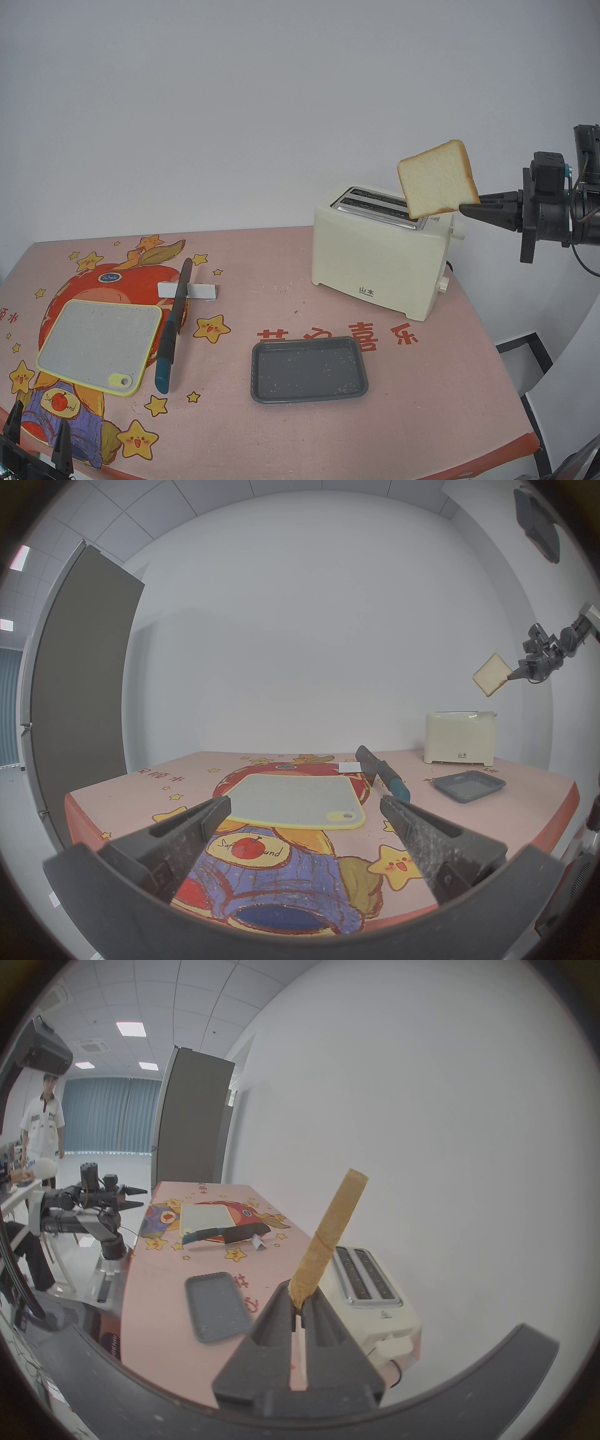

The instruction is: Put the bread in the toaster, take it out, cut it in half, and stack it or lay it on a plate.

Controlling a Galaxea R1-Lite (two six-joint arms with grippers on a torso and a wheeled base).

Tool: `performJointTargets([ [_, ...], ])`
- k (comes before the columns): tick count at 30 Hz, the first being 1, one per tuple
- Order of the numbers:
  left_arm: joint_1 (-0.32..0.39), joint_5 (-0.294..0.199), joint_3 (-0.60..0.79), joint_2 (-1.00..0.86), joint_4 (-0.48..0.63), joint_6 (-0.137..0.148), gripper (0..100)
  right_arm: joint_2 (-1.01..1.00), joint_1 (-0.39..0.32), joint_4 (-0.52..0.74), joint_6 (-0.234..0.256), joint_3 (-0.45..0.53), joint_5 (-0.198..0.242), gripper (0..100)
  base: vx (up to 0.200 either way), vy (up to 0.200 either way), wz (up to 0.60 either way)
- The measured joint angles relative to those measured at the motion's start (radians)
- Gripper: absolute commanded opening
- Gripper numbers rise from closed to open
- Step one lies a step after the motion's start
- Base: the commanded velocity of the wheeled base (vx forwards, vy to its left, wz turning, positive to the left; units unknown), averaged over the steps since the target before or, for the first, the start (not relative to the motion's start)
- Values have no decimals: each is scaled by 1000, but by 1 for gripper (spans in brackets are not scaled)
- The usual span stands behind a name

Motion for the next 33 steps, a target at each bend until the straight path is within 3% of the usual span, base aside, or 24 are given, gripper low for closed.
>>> performJointTargets([
  [15, 0, 0, 0, 0, 0, 0, 100, 136, -29, 35, -43, -148, 17, 0, 0, 0, 0],
  [19, 0, 0, 0, 0, 0, 0, 100, 162, -32, 102, -102, -205, 16, 0, 0, 0, 0],
  [21, 0, 0, 0, 0, 0, 0, 100, 187, -39, 143, -169, -253, 17, 0, 0, 0, 0],
  [23, 0, 0, 0, 0, 0, 0, 100, 206, -45, 159, -196, -277, 17, 0, 0, 0, 0],
  [27, 0, 0, 0, 0, 0, 0, 100, 234, -51, 165, -226, -296, 17, 0, 0, 0, 0],
  [33, 0, 0, 0, 0, 0, 0, 100, 256, -57, 166, -234, -297, 17, 0, 0, 0, 0],
])
